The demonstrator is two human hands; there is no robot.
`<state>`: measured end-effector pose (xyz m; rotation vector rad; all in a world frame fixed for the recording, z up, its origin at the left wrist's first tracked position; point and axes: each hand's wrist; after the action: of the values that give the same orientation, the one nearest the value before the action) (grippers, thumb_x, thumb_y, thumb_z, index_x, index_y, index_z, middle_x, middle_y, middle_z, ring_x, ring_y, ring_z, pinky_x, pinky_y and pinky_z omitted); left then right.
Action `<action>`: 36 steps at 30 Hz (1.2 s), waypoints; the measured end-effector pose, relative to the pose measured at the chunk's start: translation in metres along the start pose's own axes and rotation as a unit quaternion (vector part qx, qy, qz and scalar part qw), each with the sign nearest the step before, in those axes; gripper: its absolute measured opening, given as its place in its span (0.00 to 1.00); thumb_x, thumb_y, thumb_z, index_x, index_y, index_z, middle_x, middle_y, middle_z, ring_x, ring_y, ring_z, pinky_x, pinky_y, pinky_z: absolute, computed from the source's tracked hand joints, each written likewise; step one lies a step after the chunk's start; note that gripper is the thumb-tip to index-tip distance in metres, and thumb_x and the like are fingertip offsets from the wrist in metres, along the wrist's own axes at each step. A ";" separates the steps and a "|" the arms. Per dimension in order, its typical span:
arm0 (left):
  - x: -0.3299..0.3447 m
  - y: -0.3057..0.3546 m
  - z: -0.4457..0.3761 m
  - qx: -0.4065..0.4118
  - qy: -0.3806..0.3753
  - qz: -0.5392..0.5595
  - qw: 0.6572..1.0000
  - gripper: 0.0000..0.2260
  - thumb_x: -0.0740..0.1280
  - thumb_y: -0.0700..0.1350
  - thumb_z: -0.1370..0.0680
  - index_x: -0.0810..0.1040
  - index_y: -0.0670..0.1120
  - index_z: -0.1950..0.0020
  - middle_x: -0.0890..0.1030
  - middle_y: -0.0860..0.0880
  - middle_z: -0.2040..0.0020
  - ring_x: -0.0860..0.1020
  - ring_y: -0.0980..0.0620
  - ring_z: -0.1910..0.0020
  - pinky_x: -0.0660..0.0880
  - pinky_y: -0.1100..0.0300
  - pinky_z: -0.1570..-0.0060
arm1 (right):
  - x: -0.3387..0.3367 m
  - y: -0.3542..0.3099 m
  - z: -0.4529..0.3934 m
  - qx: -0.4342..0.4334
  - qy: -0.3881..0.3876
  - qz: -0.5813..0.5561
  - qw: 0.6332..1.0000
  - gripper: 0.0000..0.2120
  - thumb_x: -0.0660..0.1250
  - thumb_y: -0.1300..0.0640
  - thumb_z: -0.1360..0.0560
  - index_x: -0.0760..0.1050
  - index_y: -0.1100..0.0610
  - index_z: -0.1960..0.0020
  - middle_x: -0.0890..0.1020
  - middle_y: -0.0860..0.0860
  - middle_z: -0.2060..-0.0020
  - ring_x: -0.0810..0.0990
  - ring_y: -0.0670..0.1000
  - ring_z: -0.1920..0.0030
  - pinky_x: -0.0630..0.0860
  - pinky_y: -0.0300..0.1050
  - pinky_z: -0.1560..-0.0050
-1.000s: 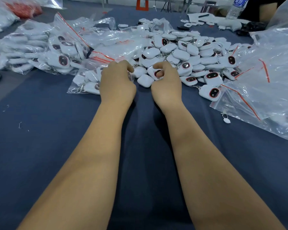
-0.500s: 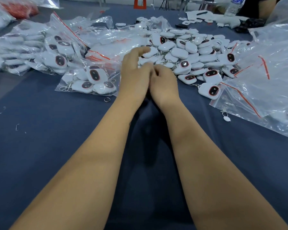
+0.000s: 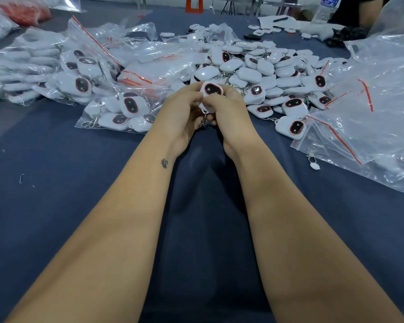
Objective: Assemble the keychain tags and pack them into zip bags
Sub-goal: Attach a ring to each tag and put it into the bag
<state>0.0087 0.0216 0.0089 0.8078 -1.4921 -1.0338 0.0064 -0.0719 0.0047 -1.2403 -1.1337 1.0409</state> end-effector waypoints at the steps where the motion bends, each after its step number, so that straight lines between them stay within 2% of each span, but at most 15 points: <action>1: 0.000 0.000 0.000 -0.002 0.002 0.000 1.000 0.17 0.55 0.31 0.23 0.81 0.42 0.47 0.80 0.48 0.63 0.76 0.56 0.71 0.74 0.66 0.70 | 0.000 0.000 0.000 0.000 0.002 0.000 1.000 0.13 0.65 0.62 0.24 0.71 0.55 0.41 0.78 0.48 0.58 0.75 0.43 0.63 0.70 0.34 0.66; 6: -0.001 -0.001 -0.001 -0.015 0.041 0.039 0.998 0.14 0.55 0.32 0.22 0.80 0.41 0.50 0.82 0.45 0.62 0.79 0.55 0.70 0.76 0.65 0.69 | -0.001 0.001 0.001 -0.038 -0.040 -0.013 0.998 0.13 0.66 0.70 0.26 0.73 0.54 0.48 0.80 0.52 0.56 0.78 0.47 0.60 0.74 0.35 0.63; 9: 0.000 -0.004 -0.002 -0.013 0.062 0.043 0.997 0.12 0.55 0.33 0.21 0.78 0.40 0.47 0.82 0.43 0.56 0.81 0.53 0.65 0.77 0.64 0.65 | -0.002 0.001 0.002 -0.047 -0.073 -0.023 0.996 0.17 0.63 0.75 0.28 0.74 0.54 0.50 0.80 0.55 0.54 0.78 0.50 0.58 0.76 0.37 0.61; 12: 0.001 -0.005 -0.003 -0.009 0.066 0.037 0.997 0.15 0.54 0.33 0.22 0.78 0.39 0.42 0.82 0.43 0.54 0.82 0.53 0.62 0.77 0.65 0.65 | -0.002 0.002 0.002 -0.052 -0.086 -0.028 0.995 0.19 0.62 0.77 0.28 0.74 0.54 0.51 0.80 0.56 0.54 0.78 0.51 0.58 0.76 0.37 0.60; 14: 0.001 -0.004 -0.004 -0.005 0.068 0.043 0.997 0.16 0.53 0.33 0.21 0.77 0.43 0.41 0.83 0.45 0.55 0.82 0.52 0.61 0.77 0.64 0.66 | -0.003 0.002 0.002 -0.051 -0.088 -0.032 0.994 0.19 0.62 0.77 0.28 0.75 0.54 0.50 0.81 0.55 0.56 0.79 0.50 0.59 0.76 0.36 0.61; 17: 0.000 -0.003 -0.003 0.005 0.060 0.044 0.997 0.17 0.54 0.32 0.21 0.77 0.50 0.46 0.84 0.48 0.58 0.83 0.52 0.61 0.77 0.64 0.67 | -0.004 0.002 0.002 -0.045 -0.087 -0.035 0.995 0.18 0.64 0.75 0.28 0.76 0.53 0.49 0.81 0.55 0.56 0.79 0.50 0.59 0.77 0.35 0.61; 21: -0.001 -0.003 -0.003 0.012 0.046 0.020 0.999 0.17 0.54 0.33 0.20 0.78 0.50 0.44 0.83 0.48 0.55 0.83 0.54 0.62 0.77 0.64 0.66 | -0.001 0.003 0.001 -0.046 -0.051 -0.011 0.998 0.17 0.66 0.71 0.28 0.76 0.52 0.46 0.82 0.52 0.57 0.80 0.48 0.58 0.79 0.37 0.57; 24: -0.001 -0.006 -0.002 0.025 0.042 0.004 0.999 0.18 0.55 0.32 0.18 0.76 0.51 0.38 0.82 0.46 0.54 0.82 0.56 0.64 0.77 0.64 0.64 | 0.001 0.004 -0.002 -0.032 -0.026 -0.006 0.999 0.18 0.64 0.68 0.27 0.75 0.54 0.41 0.82 0.53 0.50 0.80 0.49 0.54 0.79 0.41 0.52; 27: -0.002 -0.007 -0.003 0.020 0.049 0.012 0.999 0.17 0.56 0.32 0.17 0.73 0.48 0.34 0.81 0.46 0.53 0.82 0.57 0.64 0.78 0.63 0.64 | 0.001 0.004 -0.003 -0.031 -0.018 -0.019 0.999 0.14 0.61 0.66 0.25 0.77 0.52 0.46 0.82 0.54 0.47 0.80 0.51 0.51 0.78 0.46 0.51; 30: -0.002 -0.006 -0.004 0.005 0.050 0.010 0.999 0.17 0.56 0.31 0.18 0.73 0.40 0.32 0.81 0.45 0.51 0.82 0.54 0.62 0.77 0.63 0.65 | 0.000 0.006 -0.003 -0.052 -0.013 -0.005 0.999 0.14 0.60 0.67 0.24 0.77 0.50 0.52 0.81 0.50 0.52 0.79 0.49 0.54 0.77 0.40 0.57; 34: -0.001 -0.003 -0.003 -0.004 0.057 0.022 0.998 0.19 0.57 0.31 0.21 0.75 0.41 0.32 0.82 0.46 0.53 0.81 0.56 0.64 0.76 0.66 0.67 | -0.001 0.008 -0.004 -0.062 -0.025 -0.003 0.998 0.16 0.60 0.69 0.26 0.77 0.48 0.55 0.81 0.48 0.55 0.79 0.49 0.54 0.78 0.41 0.53; 36: -0.001 -0.003 -0.003 -0.005 0.054 0.020 0.998 0.19 0.58 0.31 0.21 0.75 0.41 0.32 0.82 0.46 0.52 0.82 0.57 0.63 0.76 0.66 0.66 | -0.001 0.008 -0.004 -0.064 -0.027 -0.003 0.998 0.16 0.60 0.70 0.26 0.77 0.49 0.55 0.81 0.49 0.55 0.79 0.49 0.55 0.78 0.41 0.54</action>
<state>0.0114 0.0210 0.0056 0.8106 -1.4060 -0.9517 0.0102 -0.0732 -0.0029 -1.3147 -1.2629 1.0152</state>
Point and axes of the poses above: each hand's wrist, its own z-axis away from the middle knuckle, its own x-axis out of the palm, y = z × x
